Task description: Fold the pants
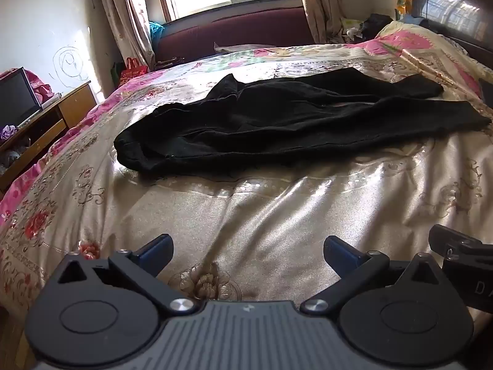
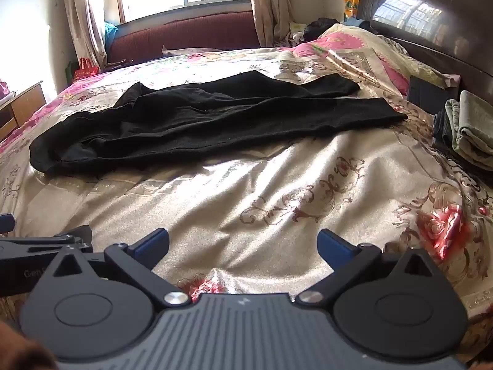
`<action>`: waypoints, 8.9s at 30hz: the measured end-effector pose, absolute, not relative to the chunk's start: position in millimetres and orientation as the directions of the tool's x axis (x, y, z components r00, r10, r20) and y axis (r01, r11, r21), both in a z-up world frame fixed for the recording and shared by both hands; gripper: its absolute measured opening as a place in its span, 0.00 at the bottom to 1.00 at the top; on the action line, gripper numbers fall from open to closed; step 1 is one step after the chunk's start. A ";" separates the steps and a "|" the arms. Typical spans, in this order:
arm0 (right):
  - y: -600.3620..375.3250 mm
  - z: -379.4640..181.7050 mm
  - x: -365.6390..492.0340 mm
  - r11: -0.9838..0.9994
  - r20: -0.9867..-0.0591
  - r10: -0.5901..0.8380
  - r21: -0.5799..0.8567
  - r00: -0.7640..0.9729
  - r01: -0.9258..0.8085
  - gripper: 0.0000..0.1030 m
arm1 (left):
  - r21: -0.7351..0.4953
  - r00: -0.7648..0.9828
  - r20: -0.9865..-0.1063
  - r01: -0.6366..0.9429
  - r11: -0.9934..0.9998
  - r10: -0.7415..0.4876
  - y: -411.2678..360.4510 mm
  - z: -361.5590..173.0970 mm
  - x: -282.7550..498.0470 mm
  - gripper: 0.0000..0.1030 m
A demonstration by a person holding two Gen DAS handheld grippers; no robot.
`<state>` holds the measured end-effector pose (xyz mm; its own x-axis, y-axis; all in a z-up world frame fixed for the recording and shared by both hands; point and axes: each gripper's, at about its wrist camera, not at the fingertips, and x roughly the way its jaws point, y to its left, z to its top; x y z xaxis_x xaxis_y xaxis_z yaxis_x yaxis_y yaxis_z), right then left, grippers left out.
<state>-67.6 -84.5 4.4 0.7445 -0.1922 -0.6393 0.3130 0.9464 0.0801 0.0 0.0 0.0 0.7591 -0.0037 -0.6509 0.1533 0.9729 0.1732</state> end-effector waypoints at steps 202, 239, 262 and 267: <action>-12.9 -6.9 201.4 0.975 -0.710 0.170 0.019 0.683 -0.222 0.26 | 0.259 0.736 -0.672 0.339 0.905 -0.084 94.8 -32.5 234.3 0.50; -26.8 -34.6 484.5 0.712 -0.925 0.136 -0.158 0.355 -0.684 0.42 | 0.125 0.617 -0.775 0.361 0.924 -0.136 260.6 -8.3 447.5 0.60; -48.5 -24.3 453.6 0.758 -0.880 0.170 -0.170 0.443 -0.629 0.00 | 0.217 0.623 -0.780 0.363 0.906 -0.063 222.9 -6.5 440.6 0.26; -49.2 -10.3 447.7 0.740 -0.855 0.185 -0.204 0.485 -0.641 0.35 | 0.164 0.664 -0.737 0.356 0.920 -0.126 231.1 32.5 415.0 0.26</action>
<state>447.7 -49.2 -10.3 0.4847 0.1851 -0.8549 -0.6414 0.7397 -0.2036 415.0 231.1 32.5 0.6638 -0.1257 -0.7373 0.3563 0.9199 0.1639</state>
